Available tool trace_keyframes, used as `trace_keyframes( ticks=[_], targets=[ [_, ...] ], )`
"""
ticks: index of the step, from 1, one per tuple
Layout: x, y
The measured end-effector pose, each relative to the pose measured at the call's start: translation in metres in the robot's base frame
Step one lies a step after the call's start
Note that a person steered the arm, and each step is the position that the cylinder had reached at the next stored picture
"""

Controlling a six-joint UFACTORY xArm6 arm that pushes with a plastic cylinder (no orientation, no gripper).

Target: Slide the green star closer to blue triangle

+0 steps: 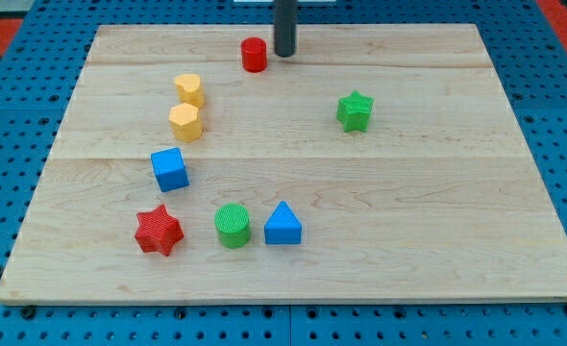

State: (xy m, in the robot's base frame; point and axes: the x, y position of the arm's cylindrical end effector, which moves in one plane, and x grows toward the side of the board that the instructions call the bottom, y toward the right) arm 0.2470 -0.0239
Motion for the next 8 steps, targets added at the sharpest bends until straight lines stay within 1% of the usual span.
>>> trace_keyframes(
  ticks=[1, 2, 3, 4, 5, 6, 7, 8],
  targets=[
    [0.000, -0.069],
    [0.000, -0.066],
    [0.000, -0.004],
    [0.007, 0.082],
    [0.038, 0.068],
    [0.095, 0.110],
    [0.124, 0.165],
    [0.114, 0.173]
  ],
)
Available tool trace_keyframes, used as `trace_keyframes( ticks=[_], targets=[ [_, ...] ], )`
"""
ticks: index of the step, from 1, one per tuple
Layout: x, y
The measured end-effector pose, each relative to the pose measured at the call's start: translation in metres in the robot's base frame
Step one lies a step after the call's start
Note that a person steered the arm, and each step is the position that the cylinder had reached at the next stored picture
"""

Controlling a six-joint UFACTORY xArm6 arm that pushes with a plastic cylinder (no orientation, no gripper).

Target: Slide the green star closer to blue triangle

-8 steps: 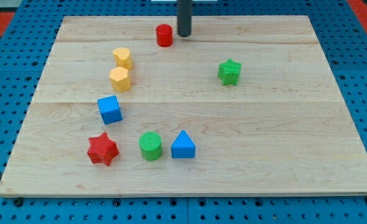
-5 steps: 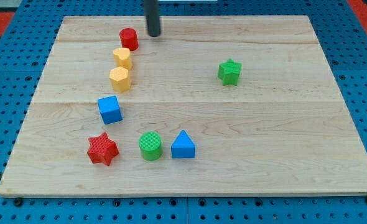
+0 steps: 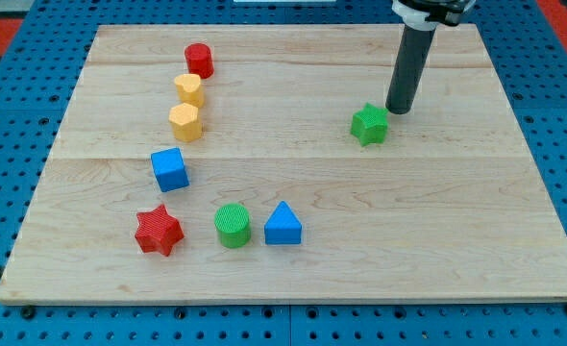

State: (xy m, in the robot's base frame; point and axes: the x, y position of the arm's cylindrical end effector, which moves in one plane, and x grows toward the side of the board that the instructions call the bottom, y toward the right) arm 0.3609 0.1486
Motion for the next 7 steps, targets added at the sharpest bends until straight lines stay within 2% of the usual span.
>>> trace_keyframes(
  ticks=[1, 2, 3, 5, 6, 7],
  targets=[
    [0.000, -0.005],
    [-0.022, -0.012],
    [0.029, -0.046],
    [0.097, -0.032],
    [0.028, -0.044],
    [0.048, -0.070]
  ],
)
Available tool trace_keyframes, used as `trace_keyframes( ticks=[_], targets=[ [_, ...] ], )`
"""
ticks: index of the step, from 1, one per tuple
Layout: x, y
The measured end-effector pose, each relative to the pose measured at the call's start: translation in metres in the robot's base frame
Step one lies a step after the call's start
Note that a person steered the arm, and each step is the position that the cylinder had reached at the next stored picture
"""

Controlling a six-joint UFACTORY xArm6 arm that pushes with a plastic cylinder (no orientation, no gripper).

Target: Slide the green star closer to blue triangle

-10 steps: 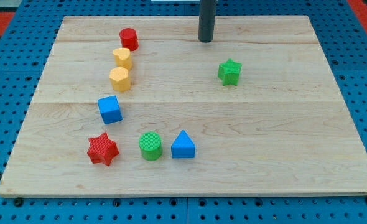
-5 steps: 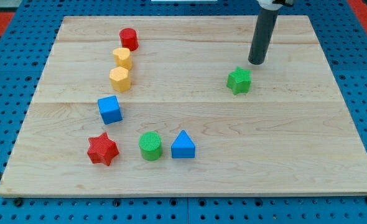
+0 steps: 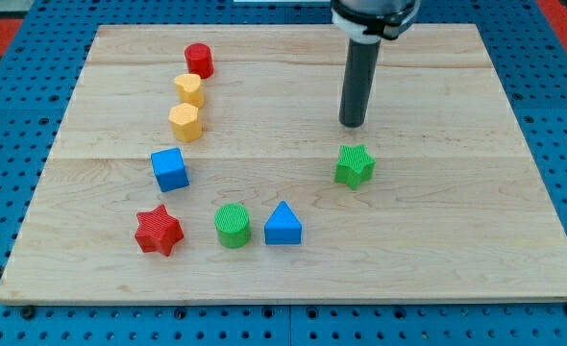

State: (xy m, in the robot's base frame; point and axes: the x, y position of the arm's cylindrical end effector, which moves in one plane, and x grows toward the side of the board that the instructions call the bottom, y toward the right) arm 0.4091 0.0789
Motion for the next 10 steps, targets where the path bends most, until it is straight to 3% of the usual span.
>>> trace_keyframes(
  ticks=[1, 2, 3, 5, 7, 10],
  targets=[
    [0.071, 0.027],
    [0.078, 0.064],
    [0.053, 0.067],
    [0.045, 0.009],
    [0.093, 0.014],
    [0.073, -0.020]
  ],
)
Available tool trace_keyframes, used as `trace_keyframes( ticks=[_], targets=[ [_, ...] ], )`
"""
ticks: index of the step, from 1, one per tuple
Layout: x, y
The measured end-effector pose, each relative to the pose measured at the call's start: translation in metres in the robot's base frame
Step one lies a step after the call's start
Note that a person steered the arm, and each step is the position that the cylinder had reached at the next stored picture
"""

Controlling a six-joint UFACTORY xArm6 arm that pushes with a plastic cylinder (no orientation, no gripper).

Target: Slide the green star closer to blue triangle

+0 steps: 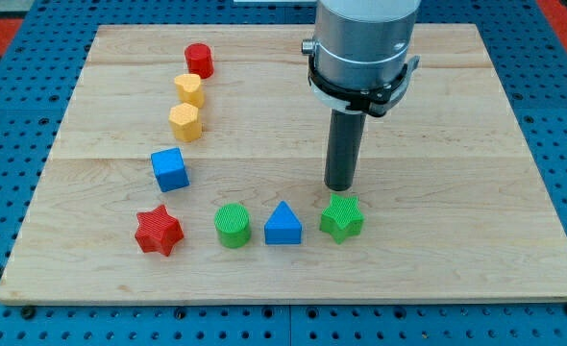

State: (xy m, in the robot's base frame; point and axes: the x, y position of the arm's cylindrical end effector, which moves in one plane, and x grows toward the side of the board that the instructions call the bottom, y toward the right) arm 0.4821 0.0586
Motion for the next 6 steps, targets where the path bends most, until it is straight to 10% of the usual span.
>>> trace_keyframes(
  ticks=[4, 6],
  targets=[
    [0.043, 0.073],
    [0.136, 0.079]
  ],
)
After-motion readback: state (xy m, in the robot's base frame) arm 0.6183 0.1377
